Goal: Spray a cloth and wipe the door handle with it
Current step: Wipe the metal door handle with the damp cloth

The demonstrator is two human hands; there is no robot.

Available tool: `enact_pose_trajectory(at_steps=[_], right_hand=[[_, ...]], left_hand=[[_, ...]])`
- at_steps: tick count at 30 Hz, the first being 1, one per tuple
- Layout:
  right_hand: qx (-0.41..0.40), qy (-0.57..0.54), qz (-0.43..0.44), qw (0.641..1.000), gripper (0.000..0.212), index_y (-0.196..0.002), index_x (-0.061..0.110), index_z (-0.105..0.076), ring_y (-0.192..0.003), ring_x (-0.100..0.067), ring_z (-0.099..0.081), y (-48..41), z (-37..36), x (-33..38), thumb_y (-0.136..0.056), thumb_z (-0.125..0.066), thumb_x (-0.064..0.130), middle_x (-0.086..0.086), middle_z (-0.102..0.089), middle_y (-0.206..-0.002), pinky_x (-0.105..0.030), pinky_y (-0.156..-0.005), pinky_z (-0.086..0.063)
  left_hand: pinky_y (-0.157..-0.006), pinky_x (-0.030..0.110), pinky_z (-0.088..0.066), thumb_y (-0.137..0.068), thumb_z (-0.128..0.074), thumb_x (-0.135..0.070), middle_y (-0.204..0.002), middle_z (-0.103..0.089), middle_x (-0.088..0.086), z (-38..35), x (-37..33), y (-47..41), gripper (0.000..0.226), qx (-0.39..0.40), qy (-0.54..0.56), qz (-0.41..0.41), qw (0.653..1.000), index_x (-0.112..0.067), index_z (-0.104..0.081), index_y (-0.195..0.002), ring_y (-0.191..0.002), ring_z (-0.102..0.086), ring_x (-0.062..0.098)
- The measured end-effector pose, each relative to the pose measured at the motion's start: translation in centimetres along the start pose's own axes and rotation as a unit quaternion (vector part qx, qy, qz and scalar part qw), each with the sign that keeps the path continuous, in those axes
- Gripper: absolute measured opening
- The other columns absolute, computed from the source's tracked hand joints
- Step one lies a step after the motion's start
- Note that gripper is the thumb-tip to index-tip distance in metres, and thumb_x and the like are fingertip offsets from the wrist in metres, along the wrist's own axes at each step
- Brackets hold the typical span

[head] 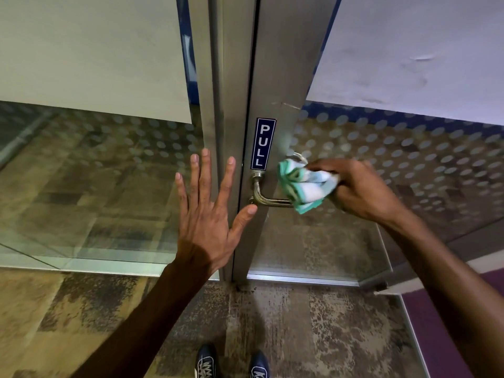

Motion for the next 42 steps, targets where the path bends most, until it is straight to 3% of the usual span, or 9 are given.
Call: enact_pose_trajectory(at_steps=[2, 7, 13, 20, 23, 27, 32, 36, 42], right_hand=[[-0.079, -0.068, -0.026, 0.994, 0.048, -0.114, 0.018, -0.076, -0.075, 0.011, -0.061, 2.8, 2.7, -2.0, -0.077, -0.052, -0.002, 0.013, -0.074, -0.092, -0.024, -0.069, -0.047], [-0.216, -0.259, -0.173, 0.925, 0.049, -0.103, 0.024, -0.077, -0.082, -0.024, -0.067, 9.1, 2.9, -8.4, -0.082, -0.06, -0.017, -0.014, -0.078, -0.097, -0.052, -0.074, -0.061], [-0.227, -0.075, -0.013, 0.971, 0.06, -0.118, 0.012, -0.075, -0.103, -0.03, -0.071, 8.3, -1.5, -3.4, -0.068, -0.049, -0.01, -0.01, -0.076, -0.114, -0.042, -0.09, -0.056], [-0.071, 0.278, 0.199, 0.937, 0.052, -0.136, 0.018, -0.069, -0.135, -0.04, -0.059, 1.6, -10.7, 3.5, -0.084, -0.069, 0.009, -0.014, -0.063, -0.145, -0.069, -0.107, -0.043], [0.035, 0.287, 0.16, 0.944, 0.067, -0.147, 0.018, -0.058, -0.153, -0.039, -0.034, 0.8, -13.8, 2.8, -0.082, -0.074, 0.017, -0.017, -0.041, -0.163, -0.07, -0.119, -0.027], [0.043, 0.178, 0.091, 0.979, 0.063, -0.142, 0.026, -0.061, -0.162, -0.026, -0.01, 1.0, -14.0, 2.6, -0.081, -0.06, 0.043, -0.012, -0.021, -0.172, -0.065, -0.126, -0.01], [-0.069, 0.115, -0.015, 0.991, 0.037, -0.11, 0.018, -0.074, -0.144, -0.028, -0.044, -0.7, -13.0, 3.7, -0.098, -0.057, 0.049, -0.012, -0.054, -0.145, -0.063, -0.119, -0.026], [-0.088, 0.236, -0.042, 0.967, 0.051, -0.129, 0.014, -0.059, -0.136, -0.032, -0.051, -1.8, -14.5, 3.8, -0.085, -0.071, 0.034, -0.011, -0.059, -0.133, -0.061, -0.108, -0.038], [-0.106, 0.353, -0.017, 0.929, 0.055, -0.14, 0.018, -0.059, -0.143, -0.045, -0.047, -1.8, -15.9, 2.9, -0.088, -0.072, 0.031, -0.012, -0.061, -0.139, -0.082, -0.102, -0.036]], left_hand=[[-0.128, 0.065, 0.003, -0.099, -0.001, -0.076, -0.174, 0.009, 0.02, 0.0, 0.2, 0.1, 0.087, 0.002, 0.003, 0.004, 1.0, -0.022, -0.004, -0.167, -0.161, 0.011, 0.034], [-0.128, 0.065, 0.002, -0.099, -0.003, -0.076, -0.174, 0.008, 0.021, -0.3, 0.3, 0.2, 0.088, 0.008, 0.012, 0.001, 1.0, -0.021, -0.007, -0.167, -0.161, 0.011, 0.034], [-0.127, 0.067, -0.001, -0.099, -0.001, -0.076, -0.174, 0.006, 0.021, -0.7, 0.4, 0.2, 0.088, 0.017, 0.007, -0.002, 1.0, -0.021, -0.006, -0.167, -0.161, 0.009, 0.035], [-0.128, 0.065, -0.003, -0.103, -0.008, -0.072, -0.173, 0.001, 0.024, -0.1, 1.2, 0.6, 0.084, -0.01, 0.001, -0.009, 1.0, -0.019, -0.01, -0.167, -0.161, 0.004, 0.038], [-0.128, 0.064, -0.003, -0.104, -0.014, -0.069, -0.173, 0.0, 0.024, 0.1, 1.5, 0.8, 0.081, -0.026, 0.005, -0.013, 1.0, -0.017, -0.013, -0.167, -0.162, 0.004, 0.038], [-0.129, 0.064, -0.002, -0.104, -0.016, -0.068, -0.173, -0.001, 0.025, 0.2, 1.9, 0.7, 0.081, -0.034, 0.01, -0.007, 0.999, -0.016, -0.016, -0.166, -0.162, 0.004, 0.038], [-0.128, 0.064, -0.002, -0.103, -0.012, -0.072, -0.173, -0.002, 0.025, 0.0, 1.8, 0.4, 0.084, -0.028, 0.007, -0.007, 1.0, -0.016, -0.016, -0.166, -0.161, 0.003, 0.039], [-0.128, 0.064, -0.004, -0.103, -0.009, -0.072, -0.173, -0.003, 0.025, -0.7, 1.5, -0.2, 0.082, -0.023, -0.029, -0.025, 0.999, -0.018, -0.012, -0.166, -0.161, 0.001, 0.039], [-0.127, 0.068, -0.006, -0.104, -0.012, -0.073, -0.172, -0.003, 0.027, -1.5, 1.3, -1.0, 0.082, -0.041, -0.056, -0.049, 0.996, -0.019, -0.011, -0.166, -0.16, 0.004, 0.038]])
Point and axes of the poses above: each hand's wrist, its own y-axis away from the middle knuckle, its own z-axis out of the back of the hand, x = y × z, the point moved 8 cm from there along -y, towards the middle knuckle
